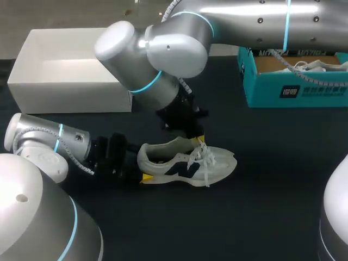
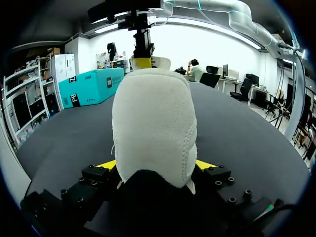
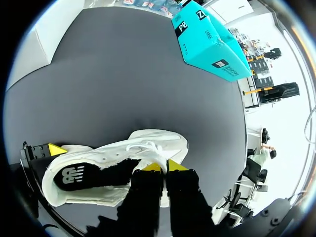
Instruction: Take the shoe out of the shoebox, open the shoe tongue, remove and reinsert the insole, then place the shoe into the shoebox
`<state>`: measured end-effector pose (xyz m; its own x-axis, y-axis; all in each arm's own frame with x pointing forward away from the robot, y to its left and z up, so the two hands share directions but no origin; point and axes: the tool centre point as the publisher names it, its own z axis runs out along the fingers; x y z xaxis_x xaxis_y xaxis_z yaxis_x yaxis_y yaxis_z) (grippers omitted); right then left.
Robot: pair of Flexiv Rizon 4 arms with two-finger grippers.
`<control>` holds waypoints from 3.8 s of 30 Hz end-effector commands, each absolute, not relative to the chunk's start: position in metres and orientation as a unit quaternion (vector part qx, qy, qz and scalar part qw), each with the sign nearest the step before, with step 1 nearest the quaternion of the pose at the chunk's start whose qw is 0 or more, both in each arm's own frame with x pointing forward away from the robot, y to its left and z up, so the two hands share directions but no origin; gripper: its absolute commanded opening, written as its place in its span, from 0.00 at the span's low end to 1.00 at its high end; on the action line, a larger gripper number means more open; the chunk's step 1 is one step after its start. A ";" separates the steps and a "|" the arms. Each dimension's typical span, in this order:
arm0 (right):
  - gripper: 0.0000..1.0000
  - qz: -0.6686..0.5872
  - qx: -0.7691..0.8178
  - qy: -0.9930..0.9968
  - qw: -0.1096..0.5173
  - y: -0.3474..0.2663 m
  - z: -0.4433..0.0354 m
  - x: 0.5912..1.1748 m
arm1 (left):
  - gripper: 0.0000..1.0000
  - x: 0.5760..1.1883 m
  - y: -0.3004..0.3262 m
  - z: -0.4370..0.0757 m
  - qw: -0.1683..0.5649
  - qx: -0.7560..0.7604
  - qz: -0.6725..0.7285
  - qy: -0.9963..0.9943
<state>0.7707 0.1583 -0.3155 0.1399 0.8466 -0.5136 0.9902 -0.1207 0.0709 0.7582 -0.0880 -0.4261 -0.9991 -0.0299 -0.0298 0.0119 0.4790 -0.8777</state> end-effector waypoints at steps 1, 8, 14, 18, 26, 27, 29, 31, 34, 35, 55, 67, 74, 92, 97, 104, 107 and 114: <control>0.00 -0.154 0.795 0.546 0.214 0.141 -0.320 0.769 | 0.00 0.756 -0.090 -0.430 0.021 -0.006 -0.510 0.860; 0.00 -0.173 0.804 0.525 0.218 0.118 -0.324 0.770 | 0.00 0.756 -0.090 -0.430 0.021 -0.006 -0.510 0.860; 0.00 -0.193 0.809 0.509 0.219 0.102 -0.334 0.769 | 0.00 0.756 -0.090 -0.430 0.021 -0.006 -0.510 0.860; 0.00 -0.200 0.811 0.505 0.219 0.094 -0.341 0.768 | 0.00 0.756 -0.090 -0.430 0.021 -0.006 -0.510 0.860; 0.00 -0.213 0.813 0.499 0.214 0.087 -0.368 0.762 | 0.00 0.756 -0.090 -0.430 0.021 -0.006 -0.510 0.860; 0.00 -0.216 0.812 0.498 0.214 0.086 -0.371 0.761 | 0.00 0.756 -0.090 -0.430 0.021 -0.006 -0.510 0.860; 0.00 -0.222 0.813 0.495 0.211 0.085 -0.377 0.760 | 0.00 0.756 -0.090 -0.430 0.021 -0.006 -0.510 0.860; 0.00 -0.223 0.814 0.494 0.210 0.082 -0.383 0.760 | 0.00 0.756 -0.090 -0.430 0.021 -0.006 -0.510 0.860; 0.34 -0.224 0.818 0.490 0.201 0.082 -0.384 0.758 | 0.00 0.756 -0.090 -0.430 0.021 -0.006 -0.510 0.860; 0.42 -0.224 0.819 0.489 0.201 0.082 -0.384 0.757 | 0.00 0.756 -0.090 -0.430 0.021 -0.006 -0.510 0.860; 1.00 -0.191 0.836 0.472 0.204 0.068 -0.354 0.755 | 0.00 0.756 -0.090 -0.430 0.021 -0.006 -0.510 0.860; 1.00 -0.095 0.821 0.519 0.217 0.101 -0.291 0.761 | 0.00 0.756 -0.090 -0.430 0.021 -0.006 -0.510 0.860; 1.00 -0.036 0.805 0.555 0.208 0.122 -0.263 0.766 | 0.00 0.756 -0.090 -0.430 0.021 -0.006 -0.510 0.860; 1.00 0.092 0.554 0.814 0.151 0.188 -0.239 0.747 | 0.00 0.756 -0.090 -0.430 0.021 -0.006 -0.510 0.860; 1.00 0.096 0.540 0.823 0.148 0.183 -0.237 0.742 | 0.00 0.756 -0.090 -0.430 0.021 -0.006 -0.510 0.860; 1.00 0.096 0.540 0.823 0.148 0.183 -0.237 0.742 | 0.00 0.756 -0.090 -0.430 0.021 -0.006 -0.510 0.860; 1.00 0.096 0.540 0.823 0.148 0.183 -0.237 0.742 | 0.00 0.756 -0.090 -0.430 0.021 -0.006 -0.510 0.860; 1.00 0.138 0.392 0.900 0.128 0.203 -0.232 0.736 | 0.00 0.756 -0.090 -0.430 0.021 -0.006 -0.510 0.860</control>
